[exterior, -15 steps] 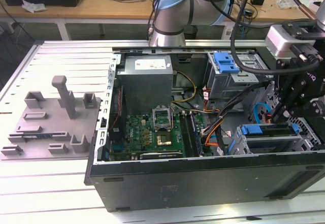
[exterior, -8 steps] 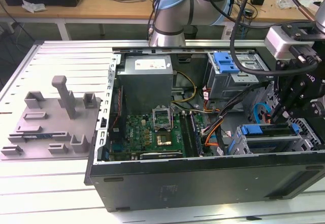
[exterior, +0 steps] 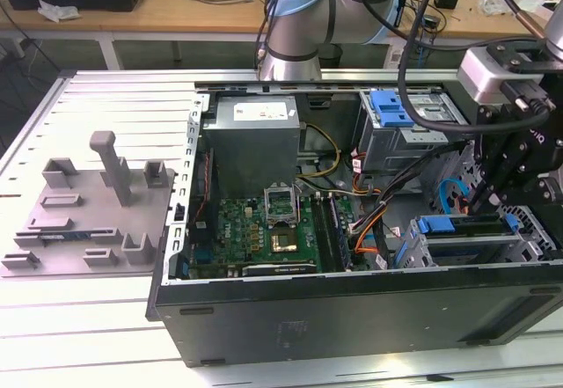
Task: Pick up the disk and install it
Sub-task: 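Insert the second disk wire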
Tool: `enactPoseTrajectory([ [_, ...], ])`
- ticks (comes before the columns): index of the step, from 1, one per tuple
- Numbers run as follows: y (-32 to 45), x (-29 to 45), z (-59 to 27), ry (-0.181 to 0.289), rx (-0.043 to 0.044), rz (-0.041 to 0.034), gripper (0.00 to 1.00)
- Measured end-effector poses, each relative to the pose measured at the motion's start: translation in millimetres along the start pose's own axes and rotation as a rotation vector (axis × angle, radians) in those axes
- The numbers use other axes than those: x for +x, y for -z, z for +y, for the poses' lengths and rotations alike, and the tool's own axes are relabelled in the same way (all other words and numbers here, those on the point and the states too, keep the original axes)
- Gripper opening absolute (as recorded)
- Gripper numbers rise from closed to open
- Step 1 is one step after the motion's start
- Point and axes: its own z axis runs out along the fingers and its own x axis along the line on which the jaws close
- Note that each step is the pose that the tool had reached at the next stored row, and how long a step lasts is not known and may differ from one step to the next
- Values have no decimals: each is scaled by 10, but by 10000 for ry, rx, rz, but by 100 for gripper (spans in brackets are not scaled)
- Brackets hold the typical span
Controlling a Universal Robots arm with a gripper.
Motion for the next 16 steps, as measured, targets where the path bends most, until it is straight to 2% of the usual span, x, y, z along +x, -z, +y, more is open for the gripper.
enactPoseTrajectory([
  [16,-36,7,-7,0,0,0,16],
])
